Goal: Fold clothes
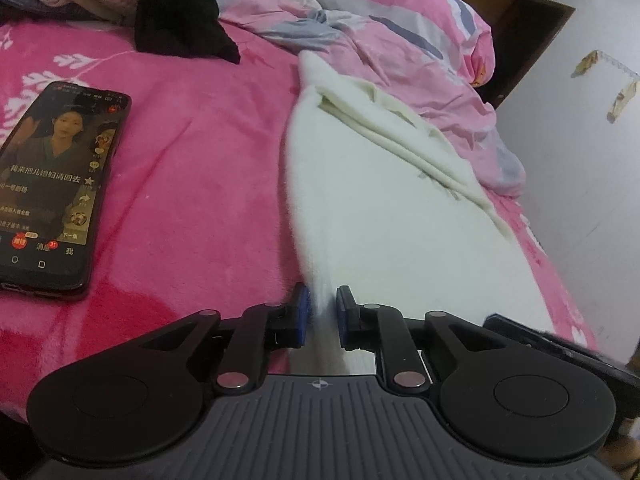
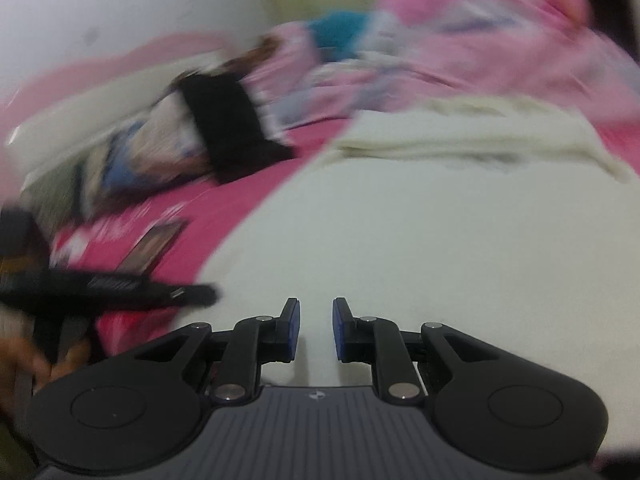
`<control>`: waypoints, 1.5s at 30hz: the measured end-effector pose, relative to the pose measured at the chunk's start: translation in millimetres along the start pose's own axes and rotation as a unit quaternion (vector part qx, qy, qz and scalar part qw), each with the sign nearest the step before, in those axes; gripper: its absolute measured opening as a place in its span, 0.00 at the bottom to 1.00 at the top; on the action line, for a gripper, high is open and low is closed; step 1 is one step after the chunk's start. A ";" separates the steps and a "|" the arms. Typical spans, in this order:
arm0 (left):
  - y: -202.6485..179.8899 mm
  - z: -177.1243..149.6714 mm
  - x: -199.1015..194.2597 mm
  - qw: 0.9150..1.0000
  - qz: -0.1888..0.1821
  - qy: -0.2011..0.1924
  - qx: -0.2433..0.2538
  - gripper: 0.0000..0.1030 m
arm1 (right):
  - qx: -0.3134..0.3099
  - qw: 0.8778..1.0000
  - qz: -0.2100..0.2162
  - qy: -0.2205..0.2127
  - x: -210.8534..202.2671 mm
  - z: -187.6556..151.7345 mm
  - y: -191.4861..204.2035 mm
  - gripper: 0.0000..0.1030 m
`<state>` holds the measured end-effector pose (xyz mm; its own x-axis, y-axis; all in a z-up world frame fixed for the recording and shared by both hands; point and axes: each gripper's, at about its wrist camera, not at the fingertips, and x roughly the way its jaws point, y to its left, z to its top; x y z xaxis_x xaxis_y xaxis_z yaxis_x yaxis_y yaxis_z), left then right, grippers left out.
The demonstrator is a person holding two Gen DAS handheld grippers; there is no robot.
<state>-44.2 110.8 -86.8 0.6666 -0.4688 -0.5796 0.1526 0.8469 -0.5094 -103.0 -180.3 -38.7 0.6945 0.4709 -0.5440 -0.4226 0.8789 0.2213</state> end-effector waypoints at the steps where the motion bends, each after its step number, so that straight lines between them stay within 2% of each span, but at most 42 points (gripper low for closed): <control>1: 0.1 -0.1 -0.3 1.000 0.000 0.000 0.000 0.15 | -0.033 0.999 0.000 0.001 4.5 -0.1 13.6 0.18; 3: 0.1 -0.6 -1.0 1.000 0.001 0.000 0.001 0.15 | -0.086 0.996 -0.008 0.004 15.2 -4.6 34.9 0.17; 6: -1.9 -2.2 -1.2 1.000 0.004 -0.002 0.010 0.15 | -0.114 0.993 -0.021 0.024 26.7 -19.9 46.6 0.17; 11: -4.9 -3.1 -0.3 1.000 0.007 -0.005 0.023 0.16 | -0.132 0.990 -0.027 0.035 -4.1 -40.3 56.0 0.17; 13: -4.9 -3.8 0.2 1.000 0.007 -0.007 0.024 0.16 | -0.138 0.989 -0.045 0.025 -12.6 -40.0 57.6 0.17; 17: -7.2 -5.3 0.6 0.999 0.011 -0.010 0.032 0.16 | -0.117 0.990 -0.079 -0.012 -18.1 -28.2 44.6 0.17; 20: -9.5 -5.6 1.0 0.999 0.015 -0.013 0.044 0.17 | -0.101 0.987 -0.123 -0.001 -17.0 -36.7 25.4 0.17; 25: -10.2 -4.7 1.7 0.998 0.016 -0.011 0.051 0.18 | -0.054 0.988 -0.143 0.020 -48.6 -56.8 3.5 0.17; 28: -11.8 -5.3 2.3 0.998 0.019 -0.012 0.058 0.19 | -0.040 0.984 -0.172 -0.001 -66.8 -52.5 -10.2 0.17; 32: -16.6 -5.8 3.3 0.997 0.028 -0.011 0.065 0.22 | 0.009 0.980 -0.196 -0.032 -68.8 -38.1 -41.8 0.17; 35: -18.7 -5.6 3.9 0.997 0.033 -0.009 0.069 0.23 | 0.045 0.972 -0.230 -0.011 -66.8 -45.8 -68.2 0.17; 38: -20.1 -6.3 4.8 0.997 0.036 -0.009 0.073 0.25 | 0.086 0.971 -0.224 -0.011 -84.6 -57.9 -79.6 0.17; 40: -22.0 -6.9 5.7 0.996 0.040 -0.009 0.078 0.26 | 0.091 0.966 -0.242 -0.008 -95.2 -60.1 -80.1 0.17; 45: -27.6 -8.2 7.6 0.995 0.044 -0.010 0.087 0.33 | 0.119 0.961 -0.248 -0.031 -110.5 -50.9 -84.3 0.17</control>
<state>-49.3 81.8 -82.4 0.6966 -0.3867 -0.6043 0.2150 0.9161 -0.3384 -173.8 -310.3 -38.5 0.8127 -0.0125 -0.5825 0.1086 0.9855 0.1304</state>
